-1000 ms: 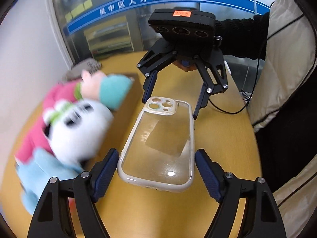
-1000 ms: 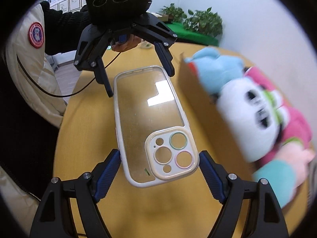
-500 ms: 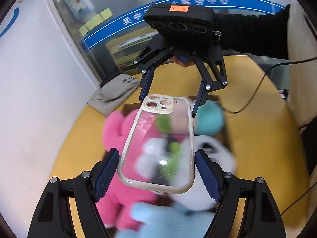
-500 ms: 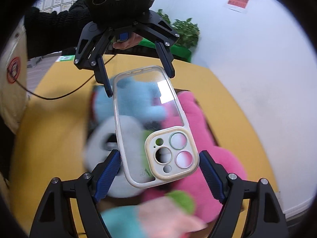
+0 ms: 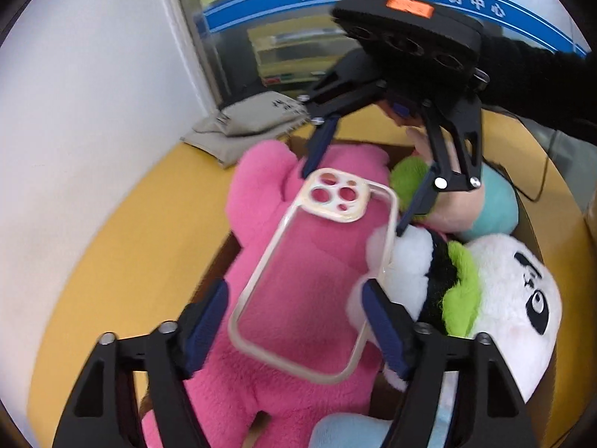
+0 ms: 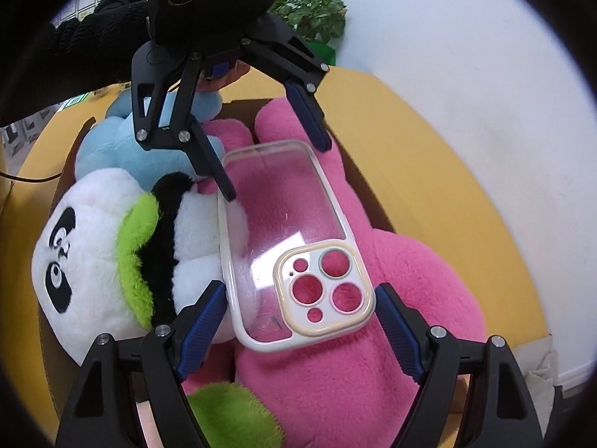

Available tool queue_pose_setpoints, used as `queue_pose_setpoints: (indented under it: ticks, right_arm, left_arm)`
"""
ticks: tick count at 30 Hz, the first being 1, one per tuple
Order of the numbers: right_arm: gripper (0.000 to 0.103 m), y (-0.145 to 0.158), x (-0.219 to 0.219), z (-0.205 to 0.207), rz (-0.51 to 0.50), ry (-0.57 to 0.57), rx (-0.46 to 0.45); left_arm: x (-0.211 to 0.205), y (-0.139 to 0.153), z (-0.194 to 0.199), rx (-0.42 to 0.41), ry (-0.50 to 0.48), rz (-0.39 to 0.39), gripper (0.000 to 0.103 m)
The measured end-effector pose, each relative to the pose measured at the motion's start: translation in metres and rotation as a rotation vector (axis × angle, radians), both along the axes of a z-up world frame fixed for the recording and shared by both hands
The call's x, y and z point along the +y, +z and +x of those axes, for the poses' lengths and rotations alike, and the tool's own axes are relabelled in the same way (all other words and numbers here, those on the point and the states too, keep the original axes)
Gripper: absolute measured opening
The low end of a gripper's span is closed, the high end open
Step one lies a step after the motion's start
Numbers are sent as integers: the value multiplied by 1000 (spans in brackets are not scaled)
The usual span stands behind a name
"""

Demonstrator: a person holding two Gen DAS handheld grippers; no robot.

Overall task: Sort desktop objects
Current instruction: 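Lower the phone case onto the plush toys and open both tools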

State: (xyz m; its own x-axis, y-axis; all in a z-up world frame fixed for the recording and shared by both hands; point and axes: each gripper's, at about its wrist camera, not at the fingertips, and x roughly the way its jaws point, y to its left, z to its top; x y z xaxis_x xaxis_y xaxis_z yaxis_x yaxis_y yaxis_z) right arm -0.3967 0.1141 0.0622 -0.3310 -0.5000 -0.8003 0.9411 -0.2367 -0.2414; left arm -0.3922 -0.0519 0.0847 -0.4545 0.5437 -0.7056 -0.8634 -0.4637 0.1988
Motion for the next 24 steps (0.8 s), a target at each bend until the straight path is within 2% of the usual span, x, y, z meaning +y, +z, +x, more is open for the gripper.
queue_pose_setpoints:
  ticks: [3,6,10,12,14,18,21,24]
  right_arm:
    - [82,17,12,21,-9,-55,21]
    - [82,39,33,52,-72,-94,30]
    - [82,61,66,102,-158,-191,67]
    - [82,64,83,128,-194,-258,79]
    - [82,58,104,138,-218,-355,51]
    - [82,24,135,158,-262,-627,-77]
    - [82,4,132,156,-296,-745,-145]
    - [82,-19,114,154,-250,-851,-149]
  left_arm:
    - [-6,27,30,53,46,33,88]
    - [-14,49,73,92,104,59,94]
    - [-29,60,140,98,195,132,101]
    - [-38,53,172,72,249,180,102]
    - [-46,39,198,49,312,207,102]
    - [-68,4,234,-45,451,259,102]
    - [-77,-20,242,-93,550,298,102]
    - [-84,-40,244,-114,653,310,101]
